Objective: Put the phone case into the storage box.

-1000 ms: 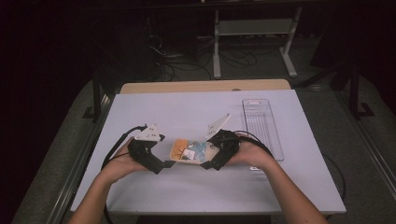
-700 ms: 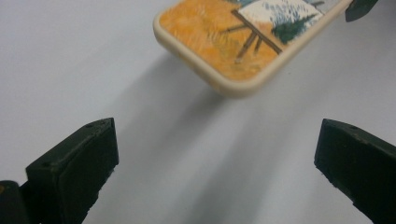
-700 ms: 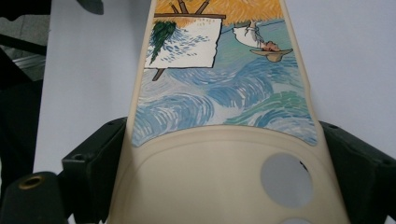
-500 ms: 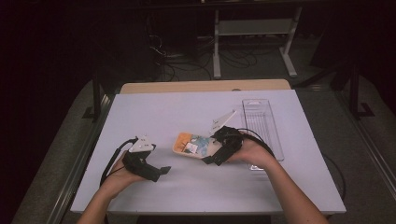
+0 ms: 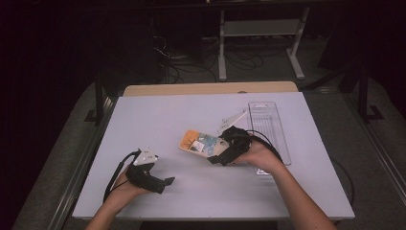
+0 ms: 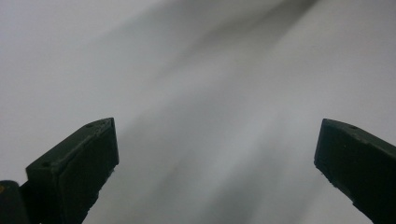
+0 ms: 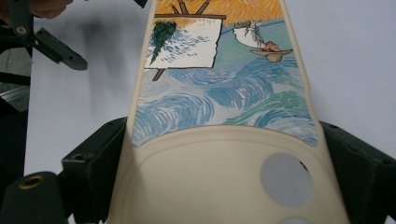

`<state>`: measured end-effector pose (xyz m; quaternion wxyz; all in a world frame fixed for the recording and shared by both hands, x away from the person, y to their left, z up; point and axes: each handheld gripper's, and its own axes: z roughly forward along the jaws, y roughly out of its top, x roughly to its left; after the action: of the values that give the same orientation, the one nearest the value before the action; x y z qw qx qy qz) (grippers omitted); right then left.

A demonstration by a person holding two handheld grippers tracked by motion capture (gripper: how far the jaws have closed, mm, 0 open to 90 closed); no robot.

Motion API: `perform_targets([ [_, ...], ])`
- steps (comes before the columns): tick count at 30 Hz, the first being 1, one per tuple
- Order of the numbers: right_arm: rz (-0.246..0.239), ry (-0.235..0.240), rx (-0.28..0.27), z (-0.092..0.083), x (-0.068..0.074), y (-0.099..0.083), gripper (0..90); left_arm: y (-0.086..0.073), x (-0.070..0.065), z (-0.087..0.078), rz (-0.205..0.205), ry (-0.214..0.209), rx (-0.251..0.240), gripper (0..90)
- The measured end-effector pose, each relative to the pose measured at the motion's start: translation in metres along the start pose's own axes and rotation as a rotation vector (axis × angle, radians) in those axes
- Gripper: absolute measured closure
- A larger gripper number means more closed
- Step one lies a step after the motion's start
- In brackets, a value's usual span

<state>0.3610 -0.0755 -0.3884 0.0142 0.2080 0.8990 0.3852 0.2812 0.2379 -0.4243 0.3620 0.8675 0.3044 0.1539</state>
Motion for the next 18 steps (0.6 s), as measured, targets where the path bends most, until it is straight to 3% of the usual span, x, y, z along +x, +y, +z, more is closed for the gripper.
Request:
perform_targets([
  [3,0.030,-0.005,0.000,-0.0024,0.0023,0.0011,10.0,0.0004,0.0007,0.0025,-0.007,-0.012,-0.007,0.0],
  [8,0.036,-0.013,0.000,-0.0037,0.0020,0.0008,10.0,0.0011,-0.0001,0.0021,-0.006,-0.003,-0.021,0.0],
  [12,0.041,-0.017,-0.002,-0.0034,0.0024,0.0011,10.0,0.0004,0.0002,0.0029,0.034,0.014,-0.033,0.0],
  [18,0.048,-0.023,0.005,-0.0030,0.0021,0.0008,10.0,0.0016,-0.0017,0.0034,0.056,0.025,-0.066,0.0],
])
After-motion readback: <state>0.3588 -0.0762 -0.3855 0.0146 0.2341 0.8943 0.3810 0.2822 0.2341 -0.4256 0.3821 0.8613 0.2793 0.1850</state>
